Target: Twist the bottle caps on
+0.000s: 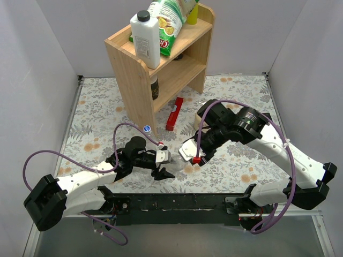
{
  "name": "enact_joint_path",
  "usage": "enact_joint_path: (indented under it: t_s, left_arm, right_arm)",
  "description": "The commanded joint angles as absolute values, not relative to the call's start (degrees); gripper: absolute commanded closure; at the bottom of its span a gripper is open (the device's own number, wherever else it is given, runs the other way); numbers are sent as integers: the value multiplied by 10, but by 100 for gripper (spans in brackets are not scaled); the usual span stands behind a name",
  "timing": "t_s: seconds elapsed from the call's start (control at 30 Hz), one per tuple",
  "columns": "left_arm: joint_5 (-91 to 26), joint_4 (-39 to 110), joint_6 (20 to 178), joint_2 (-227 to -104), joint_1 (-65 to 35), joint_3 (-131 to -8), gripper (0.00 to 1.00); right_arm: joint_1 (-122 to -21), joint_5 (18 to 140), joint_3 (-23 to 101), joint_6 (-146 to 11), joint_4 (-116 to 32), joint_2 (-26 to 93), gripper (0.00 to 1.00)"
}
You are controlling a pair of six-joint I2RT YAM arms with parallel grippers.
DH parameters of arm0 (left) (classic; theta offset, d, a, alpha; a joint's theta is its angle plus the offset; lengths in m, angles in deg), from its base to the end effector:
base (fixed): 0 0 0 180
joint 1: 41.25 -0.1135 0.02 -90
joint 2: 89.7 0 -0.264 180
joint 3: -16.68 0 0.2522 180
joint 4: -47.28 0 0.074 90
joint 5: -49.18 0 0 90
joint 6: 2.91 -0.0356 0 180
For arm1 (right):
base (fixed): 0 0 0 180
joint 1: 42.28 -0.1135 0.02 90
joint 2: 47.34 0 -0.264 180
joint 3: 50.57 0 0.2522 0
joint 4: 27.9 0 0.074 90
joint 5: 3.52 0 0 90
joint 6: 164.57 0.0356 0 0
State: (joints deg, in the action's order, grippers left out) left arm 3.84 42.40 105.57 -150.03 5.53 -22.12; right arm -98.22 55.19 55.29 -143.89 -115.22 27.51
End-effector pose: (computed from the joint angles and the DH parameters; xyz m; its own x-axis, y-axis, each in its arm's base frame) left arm 0.1275 -0.1723 0.2062 -0.5898 0.2984 -0.7504 0.8039 0.1296 -0.5804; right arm 0.1107 0.1968 0.4114 0.6487 -0.4679 -0.6002 -0.7430 -0.5602 -0.3663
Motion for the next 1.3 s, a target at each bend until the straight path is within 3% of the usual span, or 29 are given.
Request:
enact_joint_path:
  t_s: [0.0, 0.13, 0.53, 0.97, 1.27]
  left_arm:
    - [50, 437, 1059, -1498, 56, -237, 100]
    - [51, 435, 1059, -1497, 55, -239, 100]
    - [33, 491, 1080, -1486, 54, -229, 100]
    - [-126, 640, 1195, -1445, 54, -183, 100]
    - [-183, 628, 1216, -1430, 55, -175, 100]
  right_arm:
    - [-988, 533, 573, -1441, -1157, 273, 50]
    - [-991, 532, 577, -1432, -1154, 277, 52]
    - [-994, 538, 578, -1363, -1152, 311, 73]
    - [-965, 579, 526, -1005, -1031, 331, 77]
    - [-938, 553, 529, -918, -1033, 383, 77]
